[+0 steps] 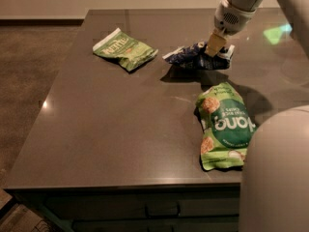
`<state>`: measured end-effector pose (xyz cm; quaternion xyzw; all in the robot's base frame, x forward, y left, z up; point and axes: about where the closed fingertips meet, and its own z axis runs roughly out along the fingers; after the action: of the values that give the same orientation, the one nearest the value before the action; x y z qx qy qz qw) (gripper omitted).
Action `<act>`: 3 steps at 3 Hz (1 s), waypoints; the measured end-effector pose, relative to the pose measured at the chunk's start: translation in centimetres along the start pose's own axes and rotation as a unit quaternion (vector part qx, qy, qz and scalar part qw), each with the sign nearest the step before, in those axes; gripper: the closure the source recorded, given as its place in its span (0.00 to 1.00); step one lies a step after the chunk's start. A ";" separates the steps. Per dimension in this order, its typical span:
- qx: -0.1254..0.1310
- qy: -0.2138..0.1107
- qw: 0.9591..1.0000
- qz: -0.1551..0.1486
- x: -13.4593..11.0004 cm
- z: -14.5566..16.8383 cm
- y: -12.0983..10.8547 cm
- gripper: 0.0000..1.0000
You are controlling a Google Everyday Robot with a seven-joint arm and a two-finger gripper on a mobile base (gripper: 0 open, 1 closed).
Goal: Move blue chip bag near green rice chip bag
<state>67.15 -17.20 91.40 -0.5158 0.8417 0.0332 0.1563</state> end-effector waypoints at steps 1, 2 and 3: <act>0.000 -0.003 0.999 -0.045 -0.1 -2.7 2.4 1.00; -0.015 -0.004 0.996 -0.084 0.0 -4.2 5.2 1.00; -0.038 -0.002 0.993 -0.110 0.4 -4.3 7.7 0.81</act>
Offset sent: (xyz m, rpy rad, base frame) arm -0.1121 0.0180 0.0455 -0.0398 0.0548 0.2848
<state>59.18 -14.92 94.58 -0.6109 0.7776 0.0486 0.1407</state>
